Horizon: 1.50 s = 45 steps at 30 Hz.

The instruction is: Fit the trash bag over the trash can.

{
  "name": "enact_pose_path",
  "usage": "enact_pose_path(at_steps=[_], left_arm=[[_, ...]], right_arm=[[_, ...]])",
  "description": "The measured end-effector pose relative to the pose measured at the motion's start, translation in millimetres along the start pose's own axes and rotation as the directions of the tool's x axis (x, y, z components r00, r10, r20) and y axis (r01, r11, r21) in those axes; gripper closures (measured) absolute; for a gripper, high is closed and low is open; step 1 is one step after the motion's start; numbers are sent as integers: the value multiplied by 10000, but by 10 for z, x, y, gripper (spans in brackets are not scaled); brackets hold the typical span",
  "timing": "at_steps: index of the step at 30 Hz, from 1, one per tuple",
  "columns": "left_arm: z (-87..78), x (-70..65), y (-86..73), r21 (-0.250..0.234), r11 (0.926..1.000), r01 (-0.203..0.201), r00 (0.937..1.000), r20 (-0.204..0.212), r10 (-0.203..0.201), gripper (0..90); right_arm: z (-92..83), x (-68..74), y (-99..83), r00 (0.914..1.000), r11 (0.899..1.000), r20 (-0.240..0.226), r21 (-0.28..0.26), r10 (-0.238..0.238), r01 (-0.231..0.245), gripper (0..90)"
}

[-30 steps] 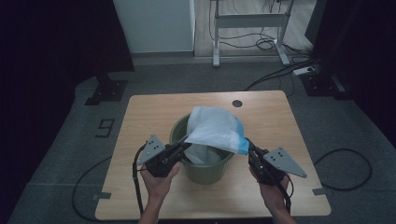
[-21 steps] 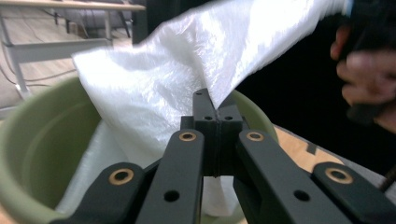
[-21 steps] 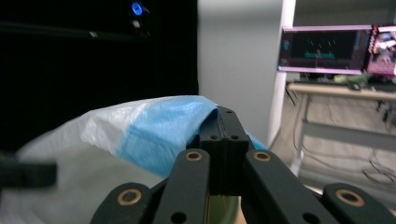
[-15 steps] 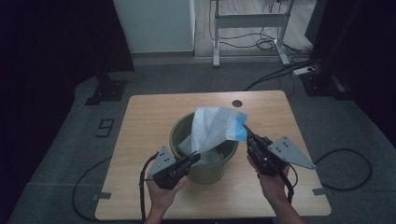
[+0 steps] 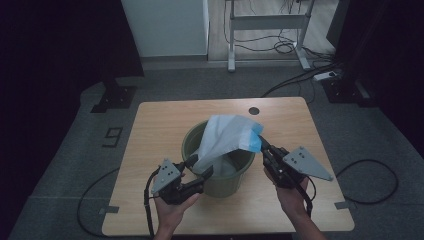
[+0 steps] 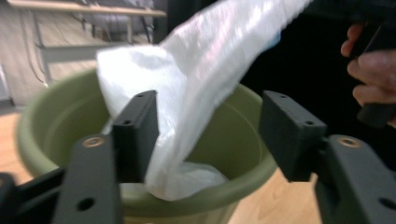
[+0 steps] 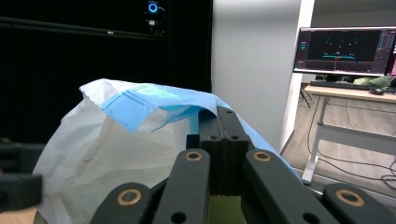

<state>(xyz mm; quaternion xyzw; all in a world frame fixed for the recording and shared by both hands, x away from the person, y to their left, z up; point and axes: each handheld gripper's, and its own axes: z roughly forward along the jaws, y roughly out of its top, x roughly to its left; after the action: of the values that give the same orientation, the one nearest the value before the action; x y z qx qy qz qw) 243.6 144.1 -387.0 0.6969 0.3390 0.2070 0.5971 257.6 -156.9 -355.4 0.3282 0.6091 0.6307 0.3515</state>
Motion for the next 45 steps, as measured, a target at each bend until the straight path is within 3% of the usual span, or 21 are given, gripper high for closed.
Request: enact_pose_path(at_steps=[4,12,16,20,23,25,30,33,37,45], left_arm=[[-78,26,88,-148,9999,80,9997,-230,-83,302],[-39,134,384,-175,9998,137,9999,-19,-137,318],[73,134,567,86,9997,-214,9987,467,210,334],[156,54,692,110,9967,-806,9927,905,793,375],[252,-1,711,386,9914,-1249,9845,1287,1190,449],[290,-27,694,433,9878,-1497,9789,1473,1419,558],[308,-31,632,181,9828,-1839,9743,1355,1799,826],[249,26,604,-480,9862,-1586,9806,1088,1630,897],[136,154,573,-1423,9865,-807,9931,726,917,899],[142,194,553,-1224,9899,-719,9928,864,828,900]], right_arm=[[-8,-15,26,10000,10000,27,-11,-83,83,890],[25,9,141,9989,9988,-83,-170,-467,465,891],[68,57,232,9975,9978,-321,-254,-624,616,891],[143,109,292,9949,9959,-462,-143,-895,889,890],[193,144,301,9938,9955,-582,-92,-949,945,890],[219,174,299,9926,9949,-679,-70,-1007,1005,890],[241,219,267,9893,9928,-832,4,-1197,1201,890],[231,206,225,9885,9916,-818,127,-1273,1288,890],[200,149,138,9904,9924,-740,306,-1166,1191,890],[190,126,28,9911,9926,-803,505,-1060,1102,890]])
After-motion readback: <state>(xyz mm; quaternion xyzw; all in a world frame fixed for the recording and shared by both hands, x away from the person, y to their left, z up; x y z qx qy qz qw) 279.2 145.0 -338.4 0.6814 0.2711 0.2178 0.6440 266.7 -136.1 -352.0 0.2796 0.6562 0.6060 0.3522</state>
